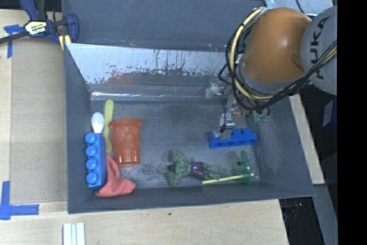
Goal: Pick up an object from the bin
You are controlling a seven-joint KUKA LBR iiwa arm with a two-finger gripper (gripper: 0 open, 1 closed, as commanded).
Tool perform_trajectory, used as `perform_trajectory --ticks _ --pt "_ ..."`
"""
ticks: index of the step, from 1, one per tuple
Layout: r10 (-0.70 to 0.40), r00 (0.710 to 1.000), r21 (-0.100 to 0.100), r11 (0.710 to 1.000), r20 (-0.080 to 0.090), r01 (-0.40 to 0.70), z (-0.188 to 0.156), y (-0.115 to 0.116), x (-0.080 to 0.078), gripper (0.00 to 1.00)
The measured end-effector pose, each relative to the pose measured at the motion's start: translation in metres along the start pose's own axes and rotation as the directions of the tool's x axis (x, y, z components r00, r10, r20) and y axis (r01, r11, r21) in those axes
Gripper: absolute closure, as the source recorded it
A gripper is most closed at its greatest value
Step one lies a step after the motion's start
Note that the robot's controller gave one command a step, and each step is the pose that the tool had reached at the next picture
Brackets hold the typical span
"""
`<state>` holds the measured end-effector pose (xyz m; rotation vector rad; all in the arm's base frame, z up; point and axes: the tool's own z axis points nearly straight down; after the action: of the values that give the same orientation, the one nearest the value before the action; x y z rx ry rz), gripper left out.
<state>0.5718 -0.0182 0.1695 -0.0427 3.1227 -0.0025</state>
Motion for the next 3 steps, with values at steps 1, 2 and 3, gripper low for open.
perform_trajectory --ticks 1,2,3 --pt "0.042 0.999 0.001 0.999 0.000 -0.042 -0.013 -0.020 0.015 0.00" --pt "0.207 0.978 -0.001 0.978 0.000 -0.207 -0.019 -0.072 0.053 0.00" --pt "0.150 0.989 0.000 0.989 0.004 -0.150 0.014 -0.087 0.072 0.00"
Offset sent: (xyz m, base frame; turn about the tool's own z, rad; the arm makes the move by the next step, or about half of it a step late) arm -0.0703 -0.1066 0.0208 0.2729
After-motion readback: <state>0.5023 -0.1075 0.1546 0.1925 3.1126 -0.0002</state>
